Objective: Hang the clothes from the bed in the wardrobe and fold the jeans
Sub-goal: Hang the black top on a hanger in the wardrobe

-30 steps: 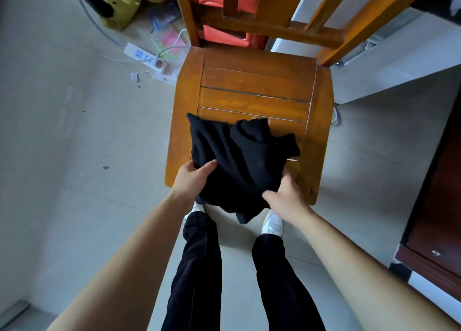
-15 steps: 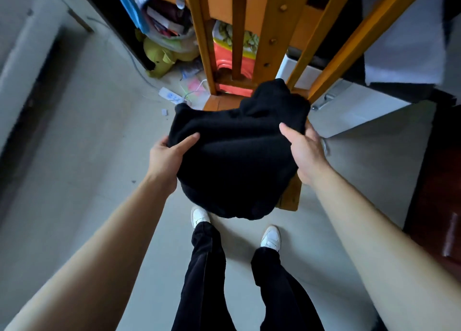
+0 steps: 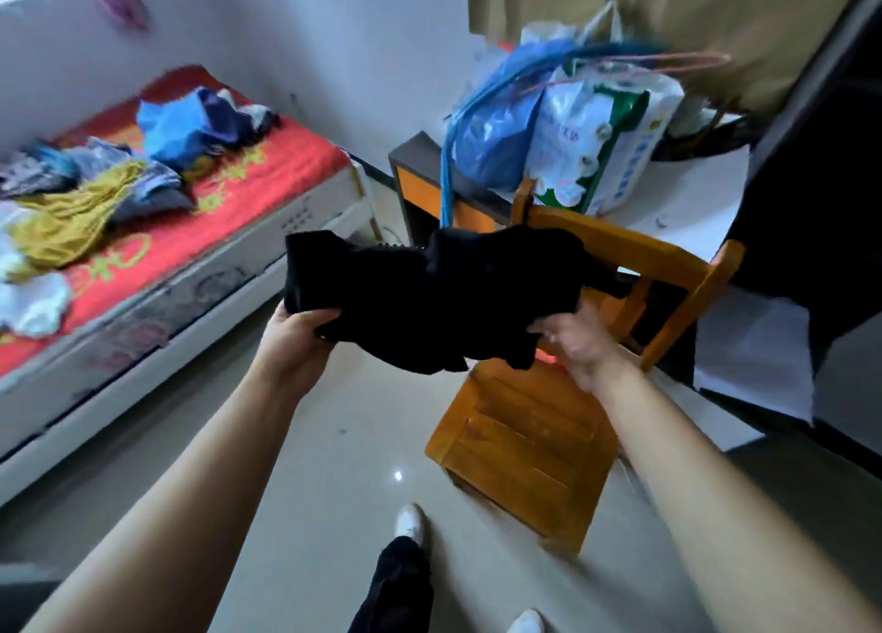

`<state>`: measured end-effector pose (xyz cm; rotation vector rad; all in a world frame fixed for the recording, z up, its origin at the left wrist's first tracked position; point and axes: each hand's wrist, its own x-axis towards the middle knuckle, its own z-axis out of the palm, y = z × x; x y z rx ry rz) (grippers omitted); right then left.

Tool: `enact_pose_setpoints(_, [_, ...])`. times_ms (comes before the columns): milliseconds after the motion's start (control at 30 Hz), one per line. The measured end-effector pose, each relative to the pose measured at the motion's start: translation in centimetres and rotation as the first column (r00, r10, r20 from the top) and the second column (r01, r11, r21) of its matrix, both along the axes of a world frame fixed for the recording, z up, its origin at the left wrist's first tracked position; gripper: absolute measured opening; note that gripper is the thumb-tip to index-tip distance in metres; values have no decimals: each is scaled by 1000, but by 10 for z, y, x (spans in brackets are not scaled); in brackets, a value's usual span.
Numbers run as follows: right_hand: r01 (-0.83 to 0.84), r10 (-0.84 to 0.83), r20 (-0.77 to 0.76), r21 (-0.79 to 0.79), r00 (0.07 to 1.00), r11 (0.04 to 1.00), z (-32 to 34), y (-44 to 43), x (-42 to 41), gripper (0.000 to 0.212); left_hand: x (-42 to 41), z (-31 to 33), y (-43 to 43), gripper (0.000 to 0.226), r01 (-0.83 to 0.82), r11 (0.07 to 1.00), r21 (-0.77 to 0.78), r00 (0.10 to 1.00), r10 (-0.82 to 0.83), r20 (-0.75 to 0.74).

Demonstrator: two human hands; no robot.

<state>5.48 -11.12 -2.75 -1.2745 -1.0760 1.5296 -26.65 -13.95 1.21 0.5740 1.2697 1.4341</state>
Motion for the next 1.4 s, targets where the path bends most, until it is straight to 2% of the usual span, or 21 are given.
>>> enact_pose_setpoints(133, [-242, 214, -156, -194, 964, 951, 9, -17, -34, 15, -35, 39, -33, 61, -99, 986, 134, 975, 69, 213])
enact_pose_setpoints(167, [-265, 242, -118, -264, 963, 927, 13, -20, -47, 14, -44, 49, -39, 63, -127, 981, 147, 961, 86, 262])
enact_pose_setpoints(233, [-297, 361, 133, -350, 923, 889, 16, -20, -74, 28, -62, 69, -48, 60, -192, 971, 142, 928, 133, 349])
enact_pose_setpoints(267, [-328, 436, 297, -350, 850, 877, 19, -20, -88, 30, -72, 77, -52, 58, -215, 967, 137, 912, 149, 382])
enact_pose_setpoints(333, [-447, 528, 621, -300, 579, 843, 26, -17, -119, 31, -94, 91, -62, 50, -224, 965, 136, 893, 147, 425])
enact_pose_setpoints(367, [-502, 503, 736, -256, 453, 826, 32, -16, -136, 29, -107, 96, -67, 44, -223, 965, 137, 890, 144, 432])
enact_pose_setpoints(400, [-536, 445, 798, -187, 405, 823, 41, -15, -156, 31, -121, 101, -72, 41, -223, 965, 139, 891, 144, 430])
enact_pose_setpoints(433, [-558, 384, 817, -94, 430, 825, 50, -12, -177, 36, -136, 106, -76, 41, -221, 965, 141, 894, 142, 424])
enact_pose_setpoints(533, [-616, 320, 714, 195, 622, 763, 86, -11, -256, 36, -190, 116, -94, 36, -220, 962, 164, 921, 149, 360])
enact_pose_setpoints(633, [-724, 450, 604, 344, 658, 597, 121, -16, -346, 57, -245, 128, -118, 32, -185, 956, 228, 935, 100, 339])
enact_pose_setpoints(700, [-821, 711, 410, 262, 571, 508, 139, -25, -408, 70, -280, 136, -136, 28, -125, 946, 300, 950, 27, 311])
enact_pose_setpoints(733, [-869, 813, 309, 197, 494, 453, 143, -31, -437, 66, -298, 139, -144, 23, -114, 943, 313, 960, 24, 278])
enact_pose_setpoints(800, [-933, 893, 272, 122, 359, 338, 146, -45, -491, 34, -336, 138, -159, 18, -206, 939, 276, 961, 141, 239])
enact_pose_setpoints(833, [-938, 887, 305, 131, 347, 322, 145, -52, -514, 21, -359, 132, -165, 30, -295, 923, 248, 945, 244, 216])
enact_pose_setpoints(900, [-903, 858, 286, 192, 427, 385, 144, -65, -557, 21, -402, 120, -183, 42, -464, 863, 198, 884, 436, 168])
enact_pose_setpoints(967, [-848, 837, 179, 240, 517, 472, 148, -75, -593, 23, -439, 100, -204, 25, -557, 819, 137, 827, 534, 174])
enact_pose_setpoints(1000, [-837, 839, 127, 243, 529, 491, 154, -79, -611, 24, -453, 89, -217, 26, -557, 826, 83, 825, 540, 168])
enact_pose_setpoints(1100, [-857, 876, 41, 233, 481, 460, 168, -88, -663, 23, -480, 56, -251, 75, -478, 874, -84, 878, 479, -6])
enact_pose_setpoints(1167, [-880, 895, 50, 213, 444, 425, 175, -93, -695, 23, -488, 45, -266, 86, -417, 900, -128, 904, 396, -163])
enact_pose_setpoints(1267, [-901, 911, -5, 147, 413, 409, 181, -100, -740, 26, -494, 35, -276, 90, -375, 908, -189, 879, 283, -384])
enact_pose_setpoints(1400, [-938, 918, -200, -17, 343, 347, 189, -102, -796, 29, -514, 20, -271, 60, -465, 859, -217, 704, 209, -679])
